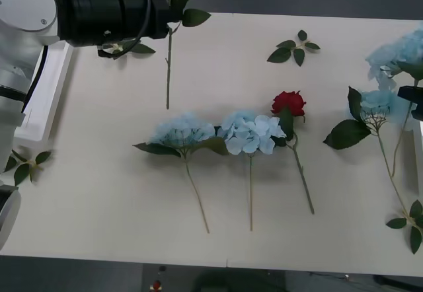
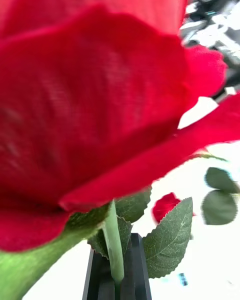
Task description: Put the red flowers into the right box and the blue flowers into the left box
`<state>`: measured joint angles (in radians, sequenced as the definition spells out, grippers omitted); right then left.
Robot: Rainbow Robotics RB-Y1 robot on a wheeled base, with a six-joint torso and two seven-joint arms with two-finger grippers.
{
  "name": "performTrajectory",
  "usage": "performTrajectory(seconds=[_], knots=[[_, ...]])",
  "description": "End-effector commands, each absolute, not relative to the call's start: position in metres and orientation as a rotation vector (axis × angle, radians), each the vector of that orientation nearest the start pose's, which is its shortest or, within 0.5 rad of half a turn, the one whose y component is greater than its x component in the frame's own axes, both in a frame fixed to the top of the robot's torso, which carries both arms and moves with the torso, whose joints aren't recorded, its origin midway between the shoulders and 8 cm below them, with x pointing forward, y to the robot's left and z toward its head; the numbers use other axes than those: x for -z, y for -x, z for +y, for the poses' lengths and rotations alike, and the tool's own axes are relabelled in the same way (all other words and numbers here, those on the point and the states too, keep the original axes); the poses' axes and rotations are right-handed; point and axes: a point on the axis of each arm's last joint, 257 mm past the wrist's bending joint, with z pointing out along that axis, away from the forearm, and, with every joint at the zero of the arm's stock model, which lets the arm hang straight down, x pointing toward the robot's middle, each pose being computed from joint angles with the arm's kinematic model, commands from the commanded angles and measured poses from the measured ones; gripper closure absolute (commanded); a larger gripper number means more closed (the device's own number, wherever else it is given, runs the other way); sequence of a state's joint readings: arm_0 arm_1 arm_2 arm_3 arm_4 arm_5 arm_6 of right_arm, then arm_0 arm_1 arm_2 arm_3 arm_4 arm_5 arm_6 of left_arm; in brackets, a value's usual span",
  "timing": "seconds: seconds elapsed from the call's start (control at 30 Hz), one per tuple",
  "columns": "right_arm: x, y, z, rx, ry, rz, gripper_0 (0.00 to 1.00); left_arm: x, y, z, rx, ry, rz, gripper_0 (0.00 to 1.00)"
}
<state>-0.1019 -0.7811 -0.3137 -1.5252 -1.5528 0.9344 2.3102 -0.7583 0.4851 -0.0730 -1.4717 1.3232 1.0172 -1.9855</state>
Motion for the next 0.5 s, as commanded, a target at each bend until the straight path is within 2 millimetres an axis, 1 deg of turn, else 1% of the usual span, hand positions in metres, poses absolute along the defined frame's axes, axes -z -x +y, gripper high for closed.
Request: performTrajectory(seconds=[0.03, 0.07, 0.13, 0.17, 0.2, 0.37, 0.5], knots=[[0.125, -0.506, -0.37, -0.333, 0.518, 1.765, 1.0, -0.021, -0.542, 0.01, 0.793, -0.924, 1.58, 1.0], [0.125, -0.505, -0.362, -0.342, 0.544, 1.738, 1.0, -0.022, -0.532, -0.004, 0.82, -0.954, 1.557, 1.0], [0.125, -0.503, -0.354, -0.342, 0.576, 1.701, 1.0, -0.023, -0.517, -0.023, 0.851, -0.994, 1.514, 1.0], [0.125, -0.503, -0.353, -0.349, 0.57, 1.695, 1.0, -0.022, -0.514, -0.027, 0.857, -0.998, 1.508, 1.0], [0.126, -0.504, -0.351, -0.356, 0.561, 1.694, 1.0, -0.021, -0.507, -0.035, 0.873, -1.005, 1.494, 1.0], [0.133, -0.506, -0.356, -0.361, 0.524, 1.702, 1.0, -0.02, -0.483, -0.061, 0.925, -1.009, 1.433, 1.0], [0.138, -0.505, -0.358, -0.366, 0.519, 1.713, 1.0, -0.023, -0.466, -0.075, 0.96, -1.008, 1.389, 1.0]])
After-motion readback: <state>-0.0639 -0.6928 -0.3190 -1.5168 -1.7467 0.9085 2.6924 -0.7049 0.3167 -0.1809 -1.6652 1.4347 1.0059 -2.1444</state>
